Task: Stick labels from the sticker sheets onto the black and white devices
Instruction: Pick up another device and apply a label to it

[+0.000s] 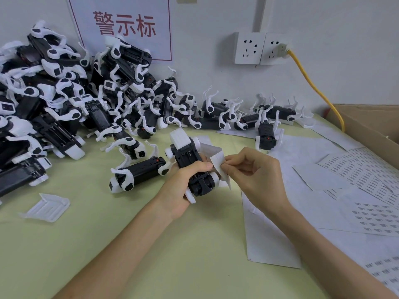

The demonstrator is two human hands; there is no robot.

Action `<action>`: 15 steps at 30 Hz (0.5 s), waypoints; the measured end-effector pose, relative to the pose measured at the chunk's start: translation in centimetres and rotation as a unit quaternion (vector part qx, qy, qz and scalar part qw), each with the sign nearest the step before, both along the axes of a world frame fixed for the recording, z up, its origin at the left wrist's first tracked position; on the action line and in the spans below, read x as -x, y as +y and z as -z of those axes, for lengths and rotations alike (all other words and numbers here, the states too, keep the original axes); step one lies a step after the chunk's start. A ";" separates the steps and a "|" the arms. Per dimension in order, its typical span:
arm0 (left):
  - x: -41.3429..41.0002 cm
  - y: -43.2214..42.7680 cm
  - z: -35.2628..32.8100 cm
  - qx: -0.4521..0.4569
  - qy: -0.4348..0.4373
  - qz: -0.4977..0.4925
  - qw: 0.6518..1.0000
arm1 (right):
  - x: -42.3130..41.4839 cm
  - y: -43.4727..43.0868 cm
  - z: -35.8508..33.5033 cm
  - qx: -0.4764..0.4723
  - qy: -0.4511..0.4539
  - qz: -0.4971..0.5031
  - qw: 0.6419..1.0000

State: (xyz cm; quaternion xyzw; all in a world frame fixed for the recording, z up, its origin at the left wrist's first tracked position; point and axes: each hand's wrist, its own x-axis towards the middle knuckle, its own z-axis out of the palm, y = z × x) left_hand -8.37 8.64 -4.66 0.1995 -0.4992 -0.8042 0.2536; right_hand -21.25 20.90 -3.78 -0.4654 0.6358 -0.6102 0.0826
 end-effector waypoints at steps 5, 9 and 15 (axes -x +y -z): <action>0.1 0.0 -0.1 -0.021 0.014 -0.022 0.999 | -0.1 0.0 0.0 0.004 -0.002 -0.005 1.000; 0.2 0.0 -0.1 -0.030 0.017 -0.031 0.999 | -0.1 0.0 0.0 -0.031 0.022 -0.054 0.998; 0.0 0.3 -0.7 0.081 0.030 -0.113 0.990 | 0.1 -0.1 -0.4 -0.031 0.011 -0.043 0.999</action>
